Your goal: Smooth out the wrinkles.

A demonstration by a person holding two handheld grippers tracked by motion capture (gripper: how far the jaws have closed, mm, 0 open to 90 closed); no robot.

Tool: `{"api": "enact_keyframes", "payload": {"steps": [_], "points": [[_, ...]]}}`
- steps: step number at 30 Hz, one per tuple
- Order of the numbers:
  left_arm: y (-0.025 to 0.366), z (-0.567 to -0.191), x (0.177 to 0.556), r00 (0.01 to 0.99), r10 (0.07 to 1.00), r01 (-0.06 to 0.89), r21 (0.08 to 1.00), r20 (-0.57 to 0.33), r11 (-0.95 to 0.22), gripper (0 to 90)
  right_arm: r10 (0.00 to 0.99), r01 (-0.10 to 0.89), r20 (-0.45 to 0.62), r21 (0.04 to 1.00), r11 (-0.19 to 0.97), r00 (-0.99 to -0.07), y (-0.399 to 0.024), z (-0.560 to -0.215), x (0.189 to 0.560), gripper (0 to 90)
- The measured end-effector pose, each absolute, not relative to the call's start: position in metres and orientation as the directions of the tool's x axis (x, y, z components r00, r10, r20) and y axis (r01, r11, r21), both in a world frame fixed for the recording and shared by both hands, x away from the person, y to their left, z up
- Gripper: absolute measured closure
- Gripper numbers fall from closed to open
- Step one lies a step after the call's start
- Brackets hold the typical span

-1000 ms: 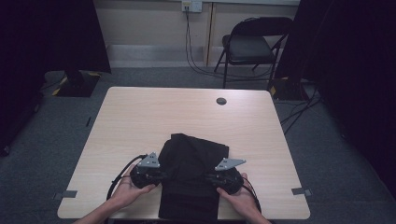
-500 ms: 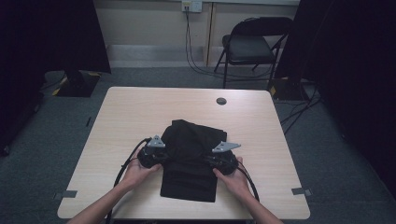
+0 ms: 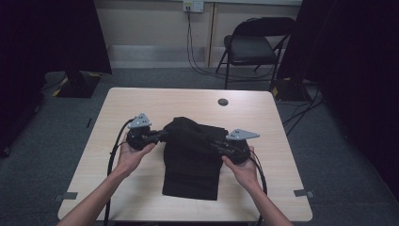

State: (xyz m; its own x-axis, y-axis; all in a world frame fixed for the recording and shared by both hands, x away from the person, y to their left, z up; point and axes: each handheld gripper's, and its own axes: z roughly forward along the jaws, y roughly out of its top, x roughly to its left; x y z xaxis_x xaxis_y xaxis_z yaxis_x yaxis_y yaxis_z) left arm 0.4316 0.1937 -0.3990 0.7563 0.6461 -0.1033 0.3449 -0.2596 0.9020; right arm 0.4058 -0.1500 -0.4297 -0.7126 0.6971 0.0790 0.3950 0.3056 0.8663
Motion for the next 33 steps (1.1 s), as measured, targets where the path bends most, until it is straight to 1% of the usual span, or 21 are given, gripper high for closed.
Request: {"api": "enact_keyframes", "payload": {"steps": [2,4,7,10,13,15,17,18,20,21,22,23,24,26,28,29,31,33], "points": [[0.196,-0.385,0.434,0.755,0.645,0.328,0.918,-0.113,-0.224,86.8,0.705,0.395,0.087,0.873,0.287,-0.704,-0.154,-0.423,0.408,82.5],[0.196,-0.369,0.436,0.757,0.646,0.301,0.930,-0.100,-0.209,86.8,0.709,0.371,0.082,0.891,0.263,-0.700,-0.157,-0.411,0.410,83.0],[0.194,-0.345,0.439,0.754,0.652,0.262,0.946,-0.078,-0.189,86.9,0.717,0.319,0.056,0.918,0.237,-0.694,-0.159,-0.383,0.414,83.6],[0.195,-0.325,0.438,0.754,0.652,0.227,0.963,-0.082,-0.142,86.8,0.726,0.270,0.036,0.940,0.208,-0.687,-0.162,-0.354,0.419,84.0],[0.199,-0.311,0.426,0.772,0.630,0.189,0.977,-0.085,-0.100,86.8,0.719,0.213,0.033,0.964,0.162,-0.694,-0.165,-0.329,0.414,84.0],[0.203,-0.313,0.410,0.792,0.606,0.172,0.978,-0.068,-0.115,86.8,0.704,0.196,0.031,0.968,0.156,-0.710,-0.165,-0.323,0.405,83.9],[0.204,-0.325,0.400,0.802,0.593,0.193,0.971,-0.073,-0.142,86.7,0.679,0.194,0.026,0.966,0.172,-0.734,-0.163,-0.329,0.391,83.7],[0.205,-0.334,0.395,0.805,0.589,0.206,0.964,-0.070,-0.166,86.6,0.664,0.207,0.029,0.959,0.191,-0.747,-0.161,-0.337,0.384,83.6],[0.205,-0.361,0.385,0.809,0.581,0.253,0.945,-0.087,-0.210,86.6,0.647,0.241,0.034,0.942,0.235,-0.762,-0.159,-0.360,0.371,83.6],[0.205,-0.370,0.383,0.811,0.576,0.271,0.937,-0.098,-0.222,86.5,0.640,0.276,0.049,0.925,0.260,-0.767,-0.158,-0.377,0.365,83.6],[0.205,-0.370,0.383,0.811,0.576,0.271,0.937,-0.098,-0.222,86.5,0.637,0.296,0.057,0.914,0.276,-0.769,-0.157,-0.388,0.362,83.6],[0.203,-0.394,0.374,0.819,0.567,0.295,0.912,-0.088,-0.285,86.5,0.637,0.315,0.059,0.902,0.296,-0.769,-0.157,-0.400,0.358,83.6],[0.204,-0.401,0.371,0.821,0.563,0.310,0.902,-0.095,-0.300,86.3,0.635,0.341,0.067,0.884,0.320,-0.769,-0.158,-0.415,0.353,83.4],[0.208,-0.415,0.364,0.832,0.547,0.323,0.883,-0.094,-0.340,85.9,0.635,0.374,0.084,0.864,0.337,-0.768,-0.161,-0.431,0.349,83.1],[0.213,-0.425,0.356,0.839,0.531,0.346,0.870,-0.120,-0.351,85.0,0.630,0.401,0.102,0.845,0.353,-0.770,-0.164,-0.444,0.343,81.3],[0.214,-0.430,0.352,0.847,0.517,0.353,0.857,-0.122,-0.375,84.3,0.626,0.408,0.105,0.838,0.363,-0.773,-0.165,-0.448,0.340,79.8],[0.215,-0.433,0.347,0.857,0.498,0.358,0.850,-0.134,-0.387,80.4,0.613,0.418,0.098,0.814,0.404,-0.784,-0.163,-0.456,0.334,76.3],[0.217,-0.431,0.344,0.859,0.490,0.364,0.852,-0.150,-0.377,72.0,0.605,0.431,0.104,0.796,0.425,-0.789,-0.163,-0.461,0.328,69.5]]}}
